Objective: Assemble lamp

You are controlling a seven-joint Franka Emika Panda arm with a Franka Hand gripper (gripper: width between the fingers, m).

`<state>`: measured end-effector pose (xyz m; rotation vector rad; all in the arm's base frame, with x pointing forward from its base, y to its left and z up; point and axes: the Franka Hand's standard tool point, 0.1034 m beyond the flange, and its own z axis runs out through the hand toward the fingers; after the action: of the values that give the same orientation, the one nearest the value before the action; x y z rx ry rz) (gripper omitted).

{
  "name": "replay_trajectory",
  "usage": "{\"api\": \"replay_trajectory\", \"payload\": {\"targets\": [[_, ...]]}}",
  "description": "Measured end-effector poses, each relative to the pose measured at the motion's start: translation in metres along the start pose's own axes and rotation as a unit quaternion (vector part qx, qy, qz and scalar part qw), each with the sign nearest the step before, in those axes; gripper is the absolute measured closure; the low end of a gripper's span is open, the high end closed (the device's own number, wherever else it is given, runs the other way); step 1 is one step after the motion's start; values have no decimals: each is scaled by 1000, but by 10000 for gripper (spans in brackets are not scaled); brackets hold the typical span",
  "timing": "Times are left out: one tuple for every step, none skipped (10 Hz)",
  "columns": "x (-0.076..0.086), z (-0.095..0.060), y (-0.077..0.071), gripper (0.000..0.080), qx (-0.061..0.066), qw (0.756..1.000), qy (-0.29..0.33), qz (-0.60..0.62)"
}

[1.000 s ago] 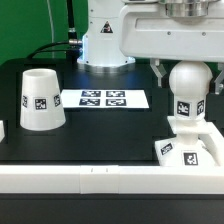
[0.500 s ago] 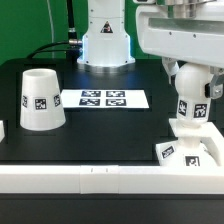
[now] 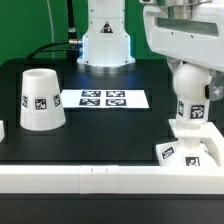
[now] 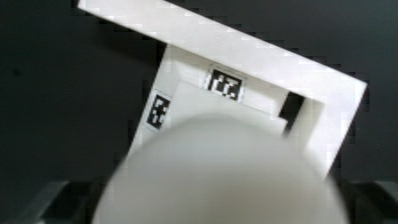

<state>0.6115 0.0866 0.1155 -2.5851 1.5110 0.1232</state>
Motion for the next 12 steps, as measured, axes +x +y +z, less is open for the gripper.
{"api": "replay_trajectory", "payload": {"targets": [[0, 0, 0, 103, -1, 1000, 2, -25], [-2, 1, 0, 103, -3, 998, 2, -71], [-4, 1, 1, 101, -14, 992, 4, -128], [-4, 0, 0, 101, -14, 987, 4, -163], [-3, 1, 1, 101, -14, 982, 4, -191], [-3, 1, 1, 101, -14, 973, 3, -231], [-3, 1, 1, 101, -15, 962, 3, -272], [-3, 1, 1, 101, -15, 950, 2, -312], [-3, 1, 1, 101, -15, 940, 2, -342], [-5, 0, 0, 101, -21, 920, 6, -392], [-8, 1, -1, 101, -33, 891, 12, -453], [-12, 1, -2, 101, -53, 853, 22, -518]]}}
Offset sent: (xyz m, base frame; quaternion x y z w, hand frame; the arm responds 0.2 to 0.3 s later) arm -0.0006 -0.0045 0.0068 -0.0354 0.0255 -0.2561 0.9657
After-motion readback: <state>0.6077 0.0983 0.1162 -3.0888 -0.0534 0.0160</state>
